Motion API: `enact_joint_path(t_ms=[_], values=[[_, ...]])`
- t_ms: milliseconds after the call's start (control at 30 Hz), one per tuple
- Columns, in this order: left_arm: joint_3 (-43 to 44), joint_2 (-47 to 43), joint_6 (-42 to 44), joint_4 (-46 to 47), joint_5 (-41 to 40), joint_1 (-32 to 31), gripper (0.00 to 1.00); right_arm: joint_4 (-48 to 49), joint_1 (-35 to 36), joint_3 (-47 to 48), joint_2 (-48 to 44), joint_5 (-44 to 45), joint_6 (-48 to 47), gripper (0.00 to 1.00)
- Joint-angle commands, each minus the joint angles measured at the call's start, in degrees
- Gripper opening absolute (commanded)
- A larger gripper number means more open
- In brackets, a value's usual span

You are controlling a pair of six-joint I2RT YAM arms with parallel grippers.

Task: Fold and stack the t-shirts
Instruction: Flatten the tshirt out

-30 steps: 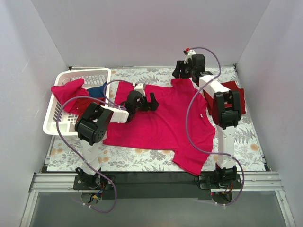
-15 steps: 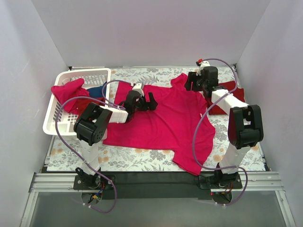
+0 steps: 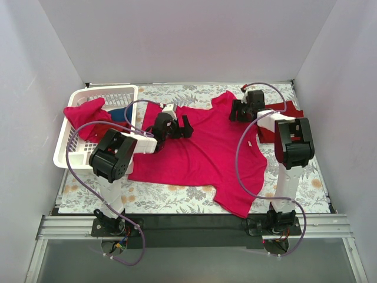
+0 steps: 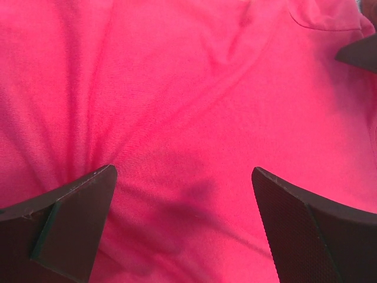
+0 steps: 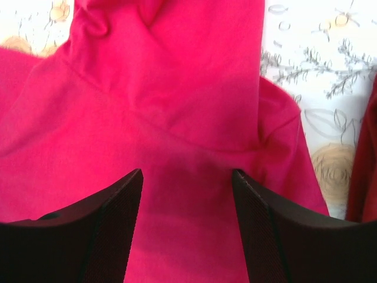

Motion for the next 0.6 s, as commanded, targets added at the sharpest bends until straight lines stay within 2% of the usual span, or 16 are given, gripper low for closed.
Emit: enact_joint_path(t_ms=[0,333,567], values=[[-0.3,-0.3,0.6,-6.8,-2.4,1.3,0.93,-1.0,-0.5,6.9,2.4,-1.0,0.9,0.57],[3.9,3.7,0.8,-7.5,-0.2,2.9,0.93,-7.6,-2.0,19.2,12.6,-3.0,2.2,0.58],[9.4,7.1,2.7,-7.7,1.2,4.3,0.93,-12.4,-2.4,31.9,19.8,-5.0,2.3,0.59]])
